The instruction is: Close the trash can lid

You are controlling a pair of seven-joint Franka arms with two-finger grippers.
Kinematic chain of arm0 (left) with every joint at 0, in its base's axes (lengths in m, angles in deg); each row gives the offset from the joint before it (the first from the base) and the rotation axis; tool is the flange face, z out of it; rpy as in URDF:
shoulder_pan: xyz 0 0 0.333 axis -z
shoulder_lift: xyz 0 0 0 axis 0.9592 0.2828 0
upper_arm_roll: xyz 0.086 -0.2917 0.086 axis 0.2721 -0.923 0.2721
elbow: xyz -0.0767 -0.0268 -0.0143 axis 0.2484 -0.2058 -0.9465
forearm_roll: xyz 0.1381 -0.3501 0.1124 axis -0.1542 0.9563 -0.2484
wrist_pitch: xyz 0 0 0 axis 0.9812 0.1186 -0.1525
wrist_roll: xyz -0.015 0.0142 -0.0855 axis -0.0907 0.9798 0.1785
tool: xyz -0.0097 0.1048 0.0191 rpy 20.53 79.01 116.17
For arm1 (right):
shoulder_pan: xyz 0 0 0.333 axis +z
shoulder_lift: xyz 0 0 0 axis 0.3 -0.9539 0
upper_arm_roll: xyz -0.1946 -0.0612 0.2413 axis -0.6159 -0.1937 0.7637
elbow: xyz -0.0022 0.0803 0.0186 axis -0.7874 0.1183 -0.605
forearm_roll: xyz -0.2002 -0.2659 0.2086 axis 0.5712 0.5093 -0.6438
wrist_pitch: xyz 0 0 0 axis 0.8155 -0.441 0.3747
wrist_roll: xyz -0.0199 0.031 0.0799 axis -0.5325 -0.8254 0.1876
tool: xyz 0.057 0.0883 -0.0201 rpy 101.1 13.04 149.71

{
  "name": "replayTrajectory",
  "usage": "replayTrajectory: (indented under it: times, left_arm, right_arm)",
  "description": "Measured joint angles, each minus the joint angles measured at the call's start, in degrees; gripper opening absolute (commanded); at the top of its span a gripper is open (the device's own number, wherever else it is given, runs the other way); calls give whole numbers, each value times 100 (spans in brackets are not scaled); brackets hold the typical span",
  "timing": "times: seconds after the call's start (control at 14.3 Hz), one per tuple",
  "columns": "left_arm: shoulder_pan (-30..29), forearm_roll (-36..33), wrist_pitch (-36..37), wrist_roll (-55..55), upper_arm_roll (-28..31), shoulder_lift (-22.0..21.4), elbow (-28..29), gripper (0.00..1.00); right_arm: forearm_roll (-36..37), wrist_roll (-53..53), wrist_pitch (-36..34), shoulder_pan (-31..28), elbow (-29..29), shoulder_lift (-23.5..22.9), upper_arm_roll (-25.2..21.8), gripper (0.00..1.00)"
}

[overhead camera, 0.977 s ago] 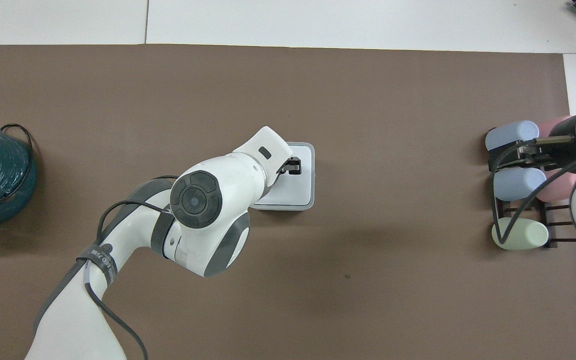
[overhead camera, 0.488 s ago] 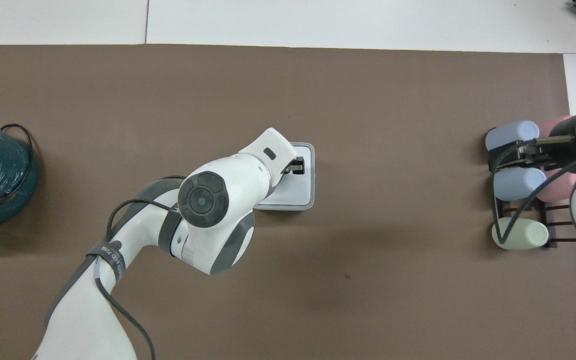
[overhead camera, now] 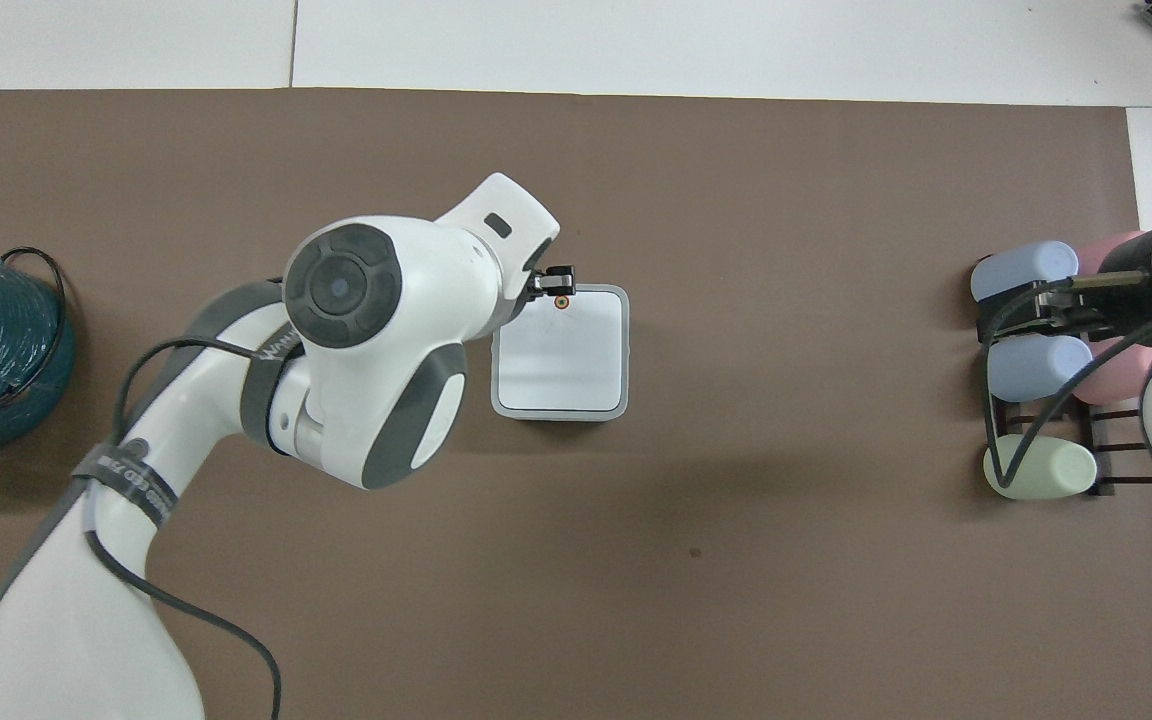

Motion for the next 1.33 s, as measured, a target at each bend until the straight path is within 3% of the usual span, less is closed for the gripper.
replayTrajectory:
  times: [0.35, 0.63, 0.91, 0.98, 1.05, 1.12, 1.33]
  left_arm:
    - [-950, -9, 1897, 782, 51, -17, -1115, 29]
    - [-1806, -138, 2637, 2092, 73, -215, -1283, 34]
    - [-2060, -913, 3477, 2524, 99, -576, -1290, 44]
    - [-2084, -1005, 3609, 2638, 114, -629, -1290, 52]
    - [-2152, -1039, 3702, 2822, 116, -667, -1290, 71]
    - [-2243, -1042, 3727, 3013, 122, -687, -1289, 100]
    - [-2361, -1042, 3611, 3201, 130, -691, -1280, 100]
  right_arm:
    - [0, 0, 0, 0, 0, 1, 0, 100]
    - [0, 0, 0, 0, 0, 1, 0, 100]
    - [0, 0, 0, 0, 0, 1, 0, 100]
    - [0, 0, 0, 0, 0, 1, 0, 100]
    - [0, 0, 0, 0, 0, 1, 0, 100]
    - [0, 0, 0, 0, 0, 1, 0, 100]
    - [0, 0, 0, 0, 0, 1, 0, 100]
